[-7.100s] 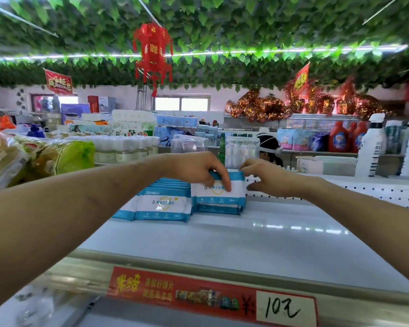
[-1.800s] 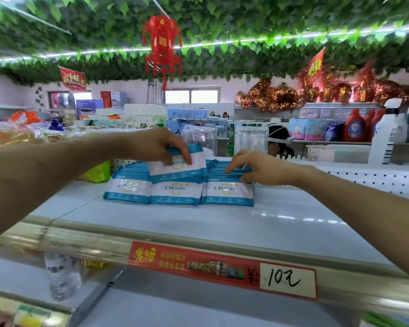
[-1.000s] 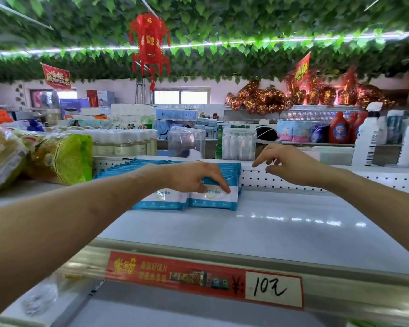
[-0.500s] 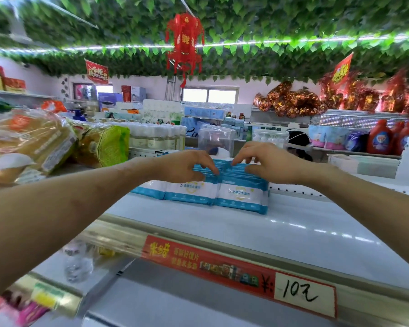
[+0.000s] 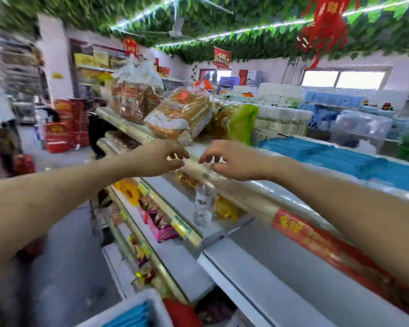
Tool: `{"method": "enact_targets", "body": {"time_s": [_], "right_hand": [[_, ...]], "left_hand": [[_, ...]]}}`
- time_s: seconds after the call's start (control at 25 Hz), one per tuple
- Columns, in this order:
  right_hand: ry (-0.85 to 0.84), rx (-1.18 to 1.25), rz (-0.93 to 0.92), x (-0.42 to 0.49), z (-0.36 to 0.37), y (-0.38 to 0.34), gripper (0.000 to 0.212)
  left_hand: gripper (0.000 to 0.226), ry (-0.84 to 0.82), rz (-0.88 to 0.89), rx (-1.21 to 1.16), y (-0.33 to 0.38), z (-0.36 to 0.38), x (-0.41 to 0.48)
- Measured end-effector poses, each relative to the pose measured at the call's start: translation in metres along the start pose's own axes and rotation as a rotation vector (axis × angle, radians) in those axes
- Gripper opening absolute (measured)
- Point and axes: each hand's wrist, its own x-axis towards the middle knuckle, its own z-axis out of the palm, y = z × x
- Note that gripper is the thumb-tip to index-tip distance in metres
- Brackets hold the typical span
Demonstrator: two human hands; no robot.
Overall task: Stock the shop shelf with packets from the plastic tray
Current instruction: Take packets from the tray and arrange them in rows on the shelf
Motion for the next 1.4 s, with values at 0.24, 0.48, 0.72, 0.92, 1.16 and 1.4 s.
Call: {"method": "enact_targets", "body": {"time_s": [0.24, 0.48, 0.72, 0.92, 1.16, 1.4], "right_hand": [[-0.17, 0.125, -0.2, 0.051, 0.149, -0.094, 0.035], [-0.486, 0.27, -0.289, 0.008, 0.32, -0.159, 0.035], [-0.603, 0.333, -0.254, -0.037, 0.409, -0.172, 0.036], [-0.362, 0.314, -0.268, -0.058, 0.435, -0.181, 0.028], [-0.292, 0.264, -0.304, -0.072, 0.446, -0.188, 0.03], [-0.359, 0.3, -0.299, -0.073, 0.44, -0.192, 0.03]], "left_hand": [[0.021, -0.012, -0.34, 0.002, -0.055, 0.061, -0.157], [0.028, -0.337, -0.601, -0.103, -0.054, 0.178, -0.328], [0.044, -0.529, -0.738, -0.247, -0.037, 0.251, -0.41], [0.039, -0.46, -0.668, -0.113, -0.029, 0.279, -0.425], [0.036, -0.426, -0.619, -0.061, -0.017, 0.287, -0.425], [0.034, -0.438, -0.636, -0.114, -0.01, 0.287, -0.417]]}}
